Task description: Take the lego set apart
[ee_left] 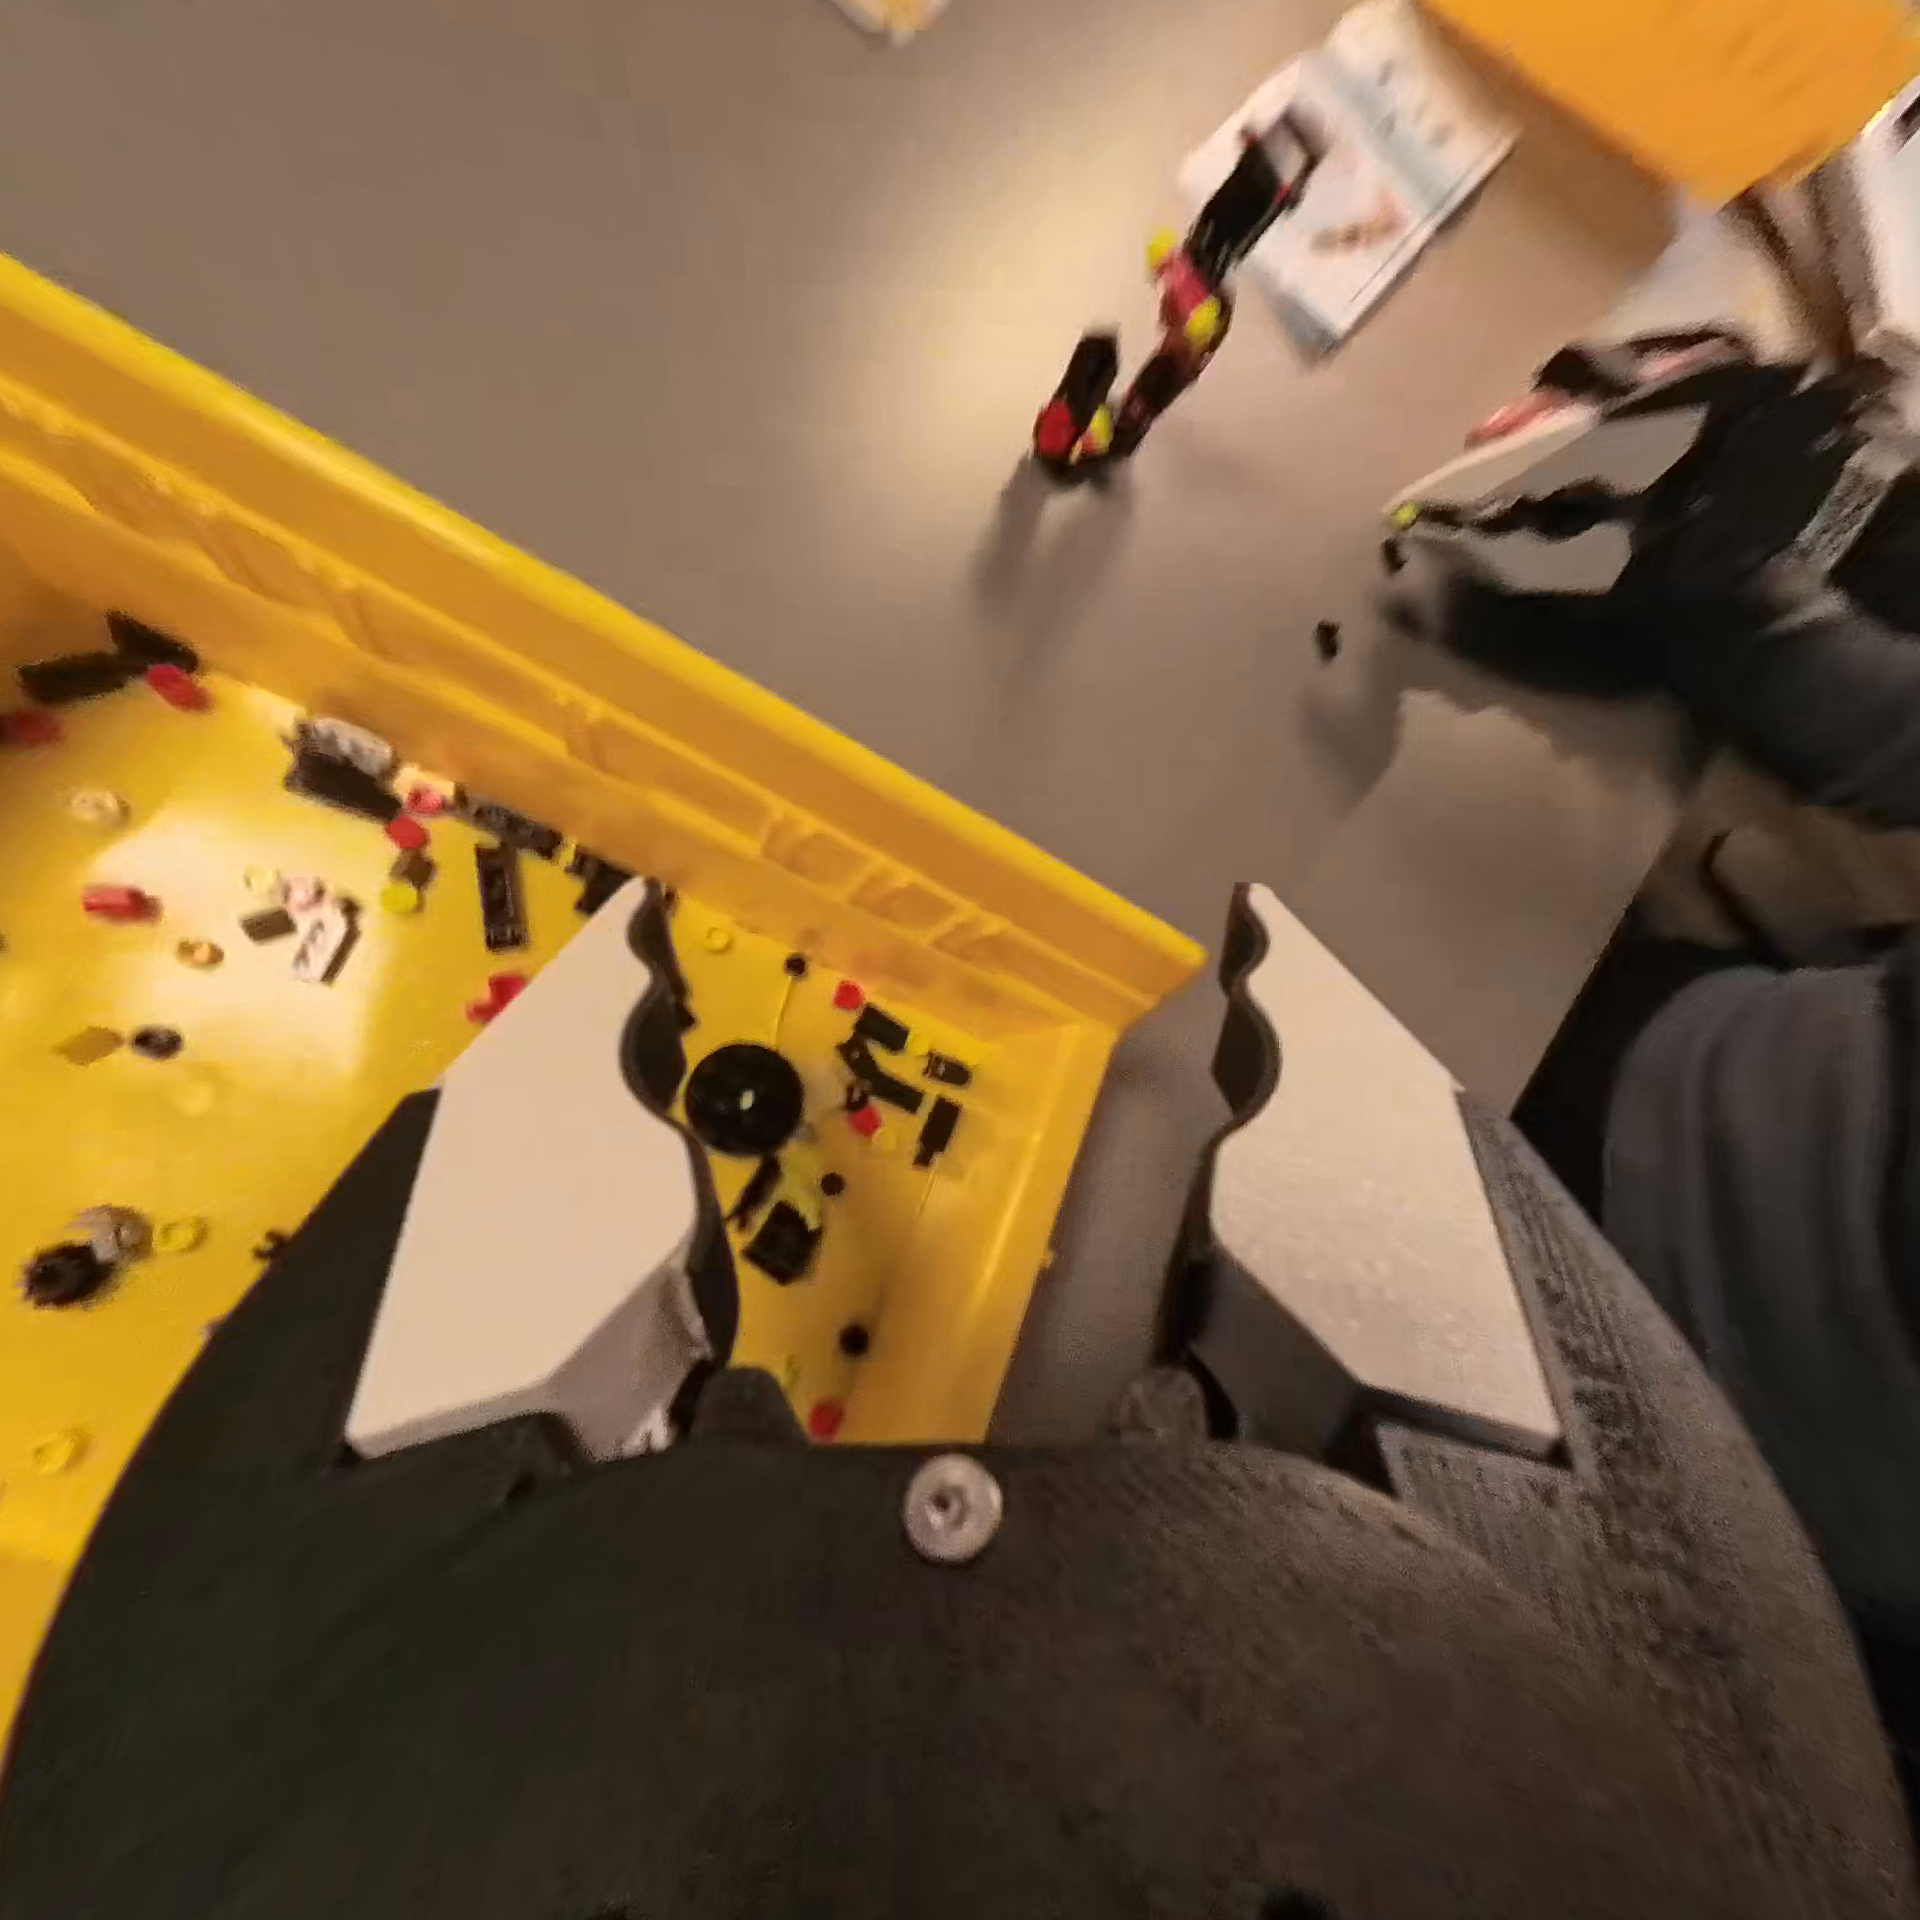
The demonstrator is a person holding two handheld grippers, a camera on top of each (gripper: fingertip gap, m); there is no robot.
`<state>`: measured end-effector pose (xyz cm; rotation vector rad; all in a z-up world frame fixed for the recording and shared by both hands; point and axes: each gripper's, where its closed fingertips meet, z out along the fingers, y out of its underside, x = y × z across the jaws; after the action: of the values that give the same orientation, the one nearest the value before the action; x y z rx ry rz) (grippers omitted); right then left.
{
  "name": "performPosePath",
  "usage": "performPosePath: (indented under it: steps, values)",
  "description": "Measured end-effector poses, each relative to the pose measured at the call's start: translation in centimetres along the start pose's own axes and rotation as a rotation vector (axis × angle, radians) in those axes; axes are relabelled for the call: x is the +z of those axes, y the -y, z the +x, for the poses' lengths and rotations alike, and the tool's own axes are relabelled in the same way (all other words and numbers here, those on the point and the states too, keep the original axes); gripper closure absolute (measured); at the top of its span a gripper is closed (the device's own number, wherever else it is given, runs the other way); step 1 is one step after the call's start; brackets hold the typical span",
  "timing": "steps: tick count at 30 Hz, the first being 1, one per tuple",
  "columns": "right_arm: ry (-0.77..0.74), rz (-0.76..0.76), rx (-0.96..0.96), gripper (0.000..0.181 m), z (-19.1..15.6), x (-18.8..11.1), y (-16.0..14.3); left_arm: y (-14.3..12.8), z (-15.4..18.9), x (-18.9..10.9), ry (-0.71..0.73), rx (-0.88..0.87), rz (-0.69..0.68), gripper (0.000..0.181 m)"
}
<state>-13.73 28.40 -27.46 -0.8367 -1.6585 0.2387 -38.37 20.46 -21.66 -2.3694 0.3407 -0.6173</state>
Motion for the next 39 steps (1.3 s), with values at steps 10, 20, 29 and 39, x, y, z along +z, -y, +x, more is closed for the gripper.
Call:
performPosePath:
  steps: [10, 20, 29, 39]
  values:
    - [-0.336, 0.164, -0.307, 0.181, 3.0, -2.5, 4.2, 6.1, 17.1, 5.9, -0.059, 0.092, 0.497, 0.151]
    - [-0.371, 0.284, -0.376, 0.181, 2.0, -3.6, 7.4, 5.3, 23.0, 12.9, -0.219, 0.148, 0.522, 0.158]
    - [-0.366, 0.294, -0.367, 0.181, 1.9, -3.5, 7.6, 4.4, 21.7, 14.0, -0.181, 0.158, 0.403, 0.162]
    - [-0.361, 0.289, -0.368, 0.181, 1.9, -3.5, 7.4, 4.5, 21.6, 14.8, -0.181, 0.159, 0.389, 0.171]
